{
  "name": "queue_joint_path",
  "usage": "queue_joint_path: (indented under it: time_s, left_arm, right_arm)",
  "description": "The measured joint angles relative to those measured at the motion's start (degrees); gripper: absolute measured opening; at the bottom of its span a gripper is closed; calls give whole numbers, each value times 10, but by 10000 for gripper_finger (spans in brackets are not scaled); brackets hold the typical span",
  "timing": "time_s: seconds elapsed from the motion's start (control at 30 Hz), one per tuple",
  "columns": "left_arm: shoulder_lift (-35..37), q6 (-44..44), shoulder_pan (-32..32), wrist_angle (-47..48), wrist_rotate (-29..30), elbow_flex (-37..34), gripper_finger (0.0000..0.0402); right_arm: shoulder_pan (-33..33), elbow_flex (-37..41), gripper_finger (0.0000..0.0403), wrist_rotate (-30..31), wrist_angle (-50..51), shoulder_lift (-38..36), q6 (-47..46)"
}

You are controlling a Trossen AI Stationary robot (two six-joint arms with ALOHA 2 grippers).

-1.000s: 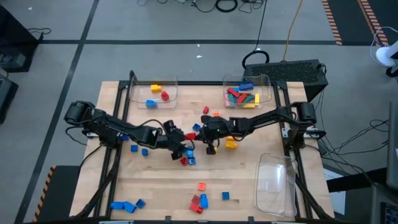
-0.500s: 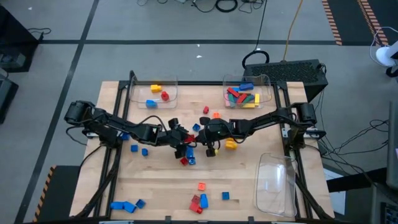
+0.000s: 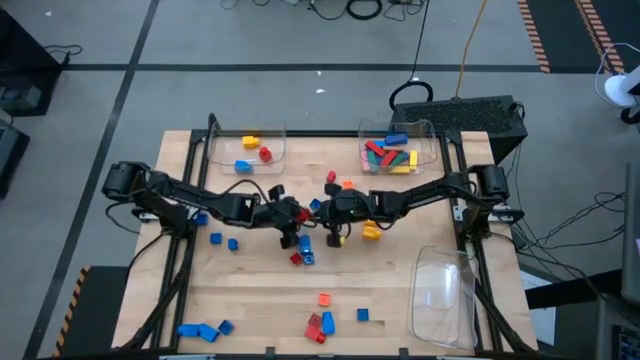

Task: Sort blocks by size
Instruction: Put the 1 stud red game piece into the top left transparent bin

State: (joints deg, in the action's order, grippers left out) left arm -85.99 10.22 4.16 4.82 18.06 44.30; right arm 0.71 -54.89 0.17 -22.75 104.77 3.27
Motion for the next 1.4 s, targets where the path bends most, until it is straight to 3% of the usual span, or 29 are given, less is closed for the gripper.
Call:
queue_joint_path:
  time_s: [0.23,0.4,0.77,1.2,1.4]
  left_arm:
    - [24,10,-74,93,21,0,139]
    - [50,-16,-137,118,25,0,140]
    - [138,-80,-268,126,25,7,142]
    - [117,-72,-405,171,4,6,145]
    - [117,-56,-447,172,-2,6,179]
  right_arm:
    - [1,0,87,15,8,0,-27]
    - [4,0,109,13,10,0,-61]
    - [4,0,112,13,3,3,-38]
    - [-3,0,112,12,-10,47,-31]
    - [-8,0,115,10,-48,87,-35]
